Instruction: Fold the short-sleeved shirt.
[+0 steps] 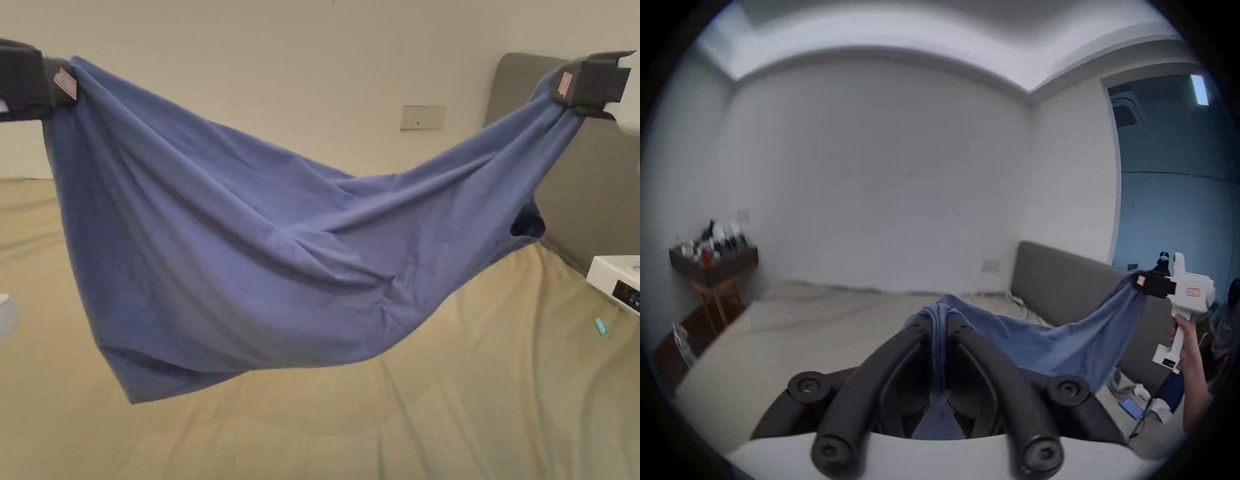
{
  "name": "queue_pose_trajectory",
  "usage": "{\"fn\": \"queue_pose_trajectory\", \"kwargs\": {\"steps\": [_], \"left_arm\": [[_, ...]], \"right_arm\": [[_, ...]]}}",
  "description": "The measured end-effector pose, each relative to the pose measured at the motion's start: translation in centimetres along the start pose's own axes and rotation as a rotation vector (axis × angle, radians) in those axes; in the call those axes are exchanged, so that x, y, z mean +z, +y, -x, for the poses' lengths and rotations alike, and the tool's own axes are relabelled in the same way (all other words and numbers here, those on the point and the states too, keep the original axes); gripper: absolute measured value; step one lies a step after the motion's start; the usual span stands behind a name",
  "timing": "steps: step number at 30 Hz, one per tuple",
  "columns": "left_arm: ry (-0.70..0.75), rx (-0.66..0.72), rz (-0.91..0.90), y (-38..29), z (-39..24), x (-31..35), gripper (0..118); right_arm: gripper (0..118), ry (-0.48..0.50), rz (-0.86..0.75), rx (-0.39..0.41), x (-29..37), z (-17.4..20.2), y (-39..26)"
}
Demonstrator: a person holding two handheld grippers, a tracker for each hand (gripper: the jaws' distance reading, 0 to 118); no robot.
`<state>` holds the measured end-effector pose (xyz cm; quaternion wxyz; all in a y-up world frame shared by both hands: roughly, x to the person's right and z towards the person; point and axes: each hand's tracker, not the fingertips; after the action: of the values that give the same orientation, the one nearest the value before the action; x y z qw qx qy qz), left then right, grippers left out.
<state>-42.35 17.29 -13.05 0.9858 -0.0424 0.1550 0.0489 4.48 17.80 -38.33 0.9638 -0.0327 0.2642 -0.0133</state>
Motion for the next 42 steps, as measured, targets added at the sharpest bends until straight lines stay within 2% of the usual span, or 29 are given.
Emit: {"fn": "queue_pose_trajectory", "kwargs": {"steps": [5, 8, 10, 13, 17, 22, 26, 32, 36, 38, 42], "left_arm": [[0.061, -0.026, -0.047, 7.4, 1.2, 0.1, 5], [0.124, -0.055, -0.072, 9.4, 1.8, -0.3, 5], [0.13, -0.035, -0.072, 10.6, 2.7, -1.0, 5], [0.135, -0.001, -0.074, 11.4, 3.8, -2.7, 5], [0.171, 0.012, -0.038, 12.2, 4.7, -7.0, 5], [0.218, 0.083, 0.002, 12.3, 6.6, -14.3, 5], [0.291, 0.036, 0.025, 10.6, 8.0, -19.9, 5], [0.287, 0.077, 0.048, 3.4, 11.3, -26.3, 5], [0.27, 0.097, 0.139, -5.1, 12.8, -29.2, 5], [0.247, 0.14, 0.191, -9.7, 13.7, -30.6, 5], [0.253, 0.174, 0.295, -16.6, 14.2, -32.2, 5]], "right_arm": [[6, 0.01, -0.11, -0.035, 1.2, -0.4, 7.0], [6, 0.012, -0.126, -0.033, 0.7, -0.2, 9.5], [6, 0.027, -0.125, -0.044, -0.4, -0.1, 10.6], [6, 0.02, -0.118, -0.018, -2.2, 0.8, 11.4], [6, 0.025, -0.078, 0.002, -6.7, 1.9, 11.6], [6, 0.017, -0.034, -0.012, -14.8, 2.9, 11.7], [6, -0.003, -0.024, 0.002, -21.7, 3.1, 11.0], [6, 0.0, 0.009, 0.015, -28.1, 3.9, 5.1], [6, 0.024, 0.092, 0.0, -30.7, 3.8, -3.5], [6, 0.064, 0.163, -0.037, -31.8, 3.4, -8.6], [6, 0.052, 0.266, -0.038, -31.9, 3.6, -16.2]]}}
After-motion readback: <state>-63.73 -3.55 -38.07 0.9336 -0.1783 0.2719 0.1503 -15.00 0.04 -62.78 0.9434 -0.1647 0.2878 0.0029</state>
